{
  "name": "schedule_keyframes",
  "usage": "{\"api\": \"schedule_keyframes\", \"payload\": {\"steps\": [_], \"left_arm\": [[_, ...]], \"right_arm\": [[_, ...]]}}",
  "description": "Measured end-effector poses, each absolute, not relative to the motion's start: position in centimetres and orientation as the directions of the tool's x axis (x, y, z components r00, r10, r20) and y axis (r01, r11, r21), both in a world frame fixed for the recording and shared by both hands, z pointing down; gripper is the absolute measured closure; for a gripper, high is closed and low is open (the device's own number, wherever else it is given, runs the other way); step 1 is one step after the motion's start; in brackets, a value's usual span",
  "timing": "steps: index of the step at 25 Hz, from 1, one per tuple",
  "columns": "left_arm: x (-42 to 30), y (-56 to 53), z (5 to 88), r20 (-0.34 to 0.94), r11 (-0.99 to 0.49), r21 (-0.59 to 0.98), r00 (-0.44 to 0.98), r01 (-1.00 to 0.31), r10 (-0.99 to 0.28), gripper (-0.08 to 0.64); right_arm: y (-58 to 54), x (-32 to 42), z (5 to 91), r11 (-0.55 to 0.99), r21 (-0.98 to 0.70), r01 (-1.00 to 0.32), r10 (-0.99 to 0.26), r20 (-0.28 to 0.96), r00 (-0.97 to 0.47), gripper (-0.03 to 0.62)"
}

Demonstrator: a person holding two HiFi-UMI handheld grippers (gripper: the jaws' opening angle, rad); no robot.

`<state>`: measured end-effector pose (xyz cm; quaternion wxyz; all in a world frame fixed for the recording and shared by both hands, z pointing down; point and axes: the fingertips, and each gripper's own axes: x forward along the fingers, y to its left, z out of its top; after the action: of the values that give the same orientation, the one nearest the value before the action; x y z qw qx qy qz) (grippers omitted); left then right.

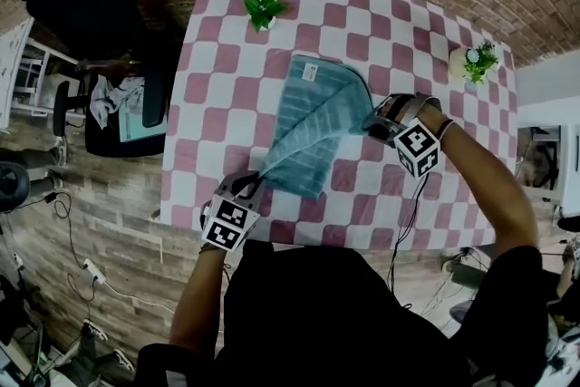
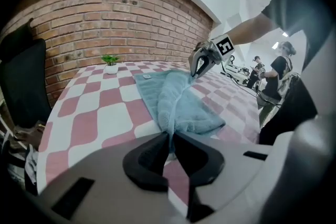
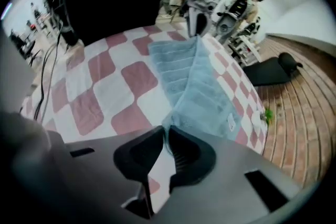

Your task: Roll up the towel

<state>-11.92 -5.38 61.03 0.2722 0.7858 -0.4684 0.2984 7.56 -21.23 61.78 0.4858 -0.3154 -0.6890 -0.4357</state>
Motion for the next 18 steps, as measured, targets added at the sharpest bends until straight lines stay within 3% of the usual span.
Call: {"api": "schedule_keyframes", "payload": {"steps": [7,10,14,18], "left_arm": [[-7.4,-4.6,57.0,0.702,-0.519,0.131,0.449,-0.845,-0.553,0.528],[-4.1,-5.0,55.3,0.628,-0.527,0.257,0.554,-0.81,-0.546,0.528],[-0.3,-5.9,53.5,0.443,-0.481,0.539,0.718,-0.692,-0.536,0.53],[-2.7,-7.1,55.1,0.418,-0.315,0.613,0.635,-0.725,-0.65,0.529]], "right_arm": [[-25.4,6.7,55.0,0.762,0.21,0.612,0.104,0.894,-0.436,0.549],[-28.1,5.1,52.5,0.827,0.177,0.534,0.104,0.885,-0.454,0.549],[-31.7,1.6,52.3,0.876,0.096,0.473,0.163,0.863,-0.478,0.549],[-33.7,-4.9,53.9,0.864,0.107,0.491,0.156,0.872,-0.465,0.549]]}}
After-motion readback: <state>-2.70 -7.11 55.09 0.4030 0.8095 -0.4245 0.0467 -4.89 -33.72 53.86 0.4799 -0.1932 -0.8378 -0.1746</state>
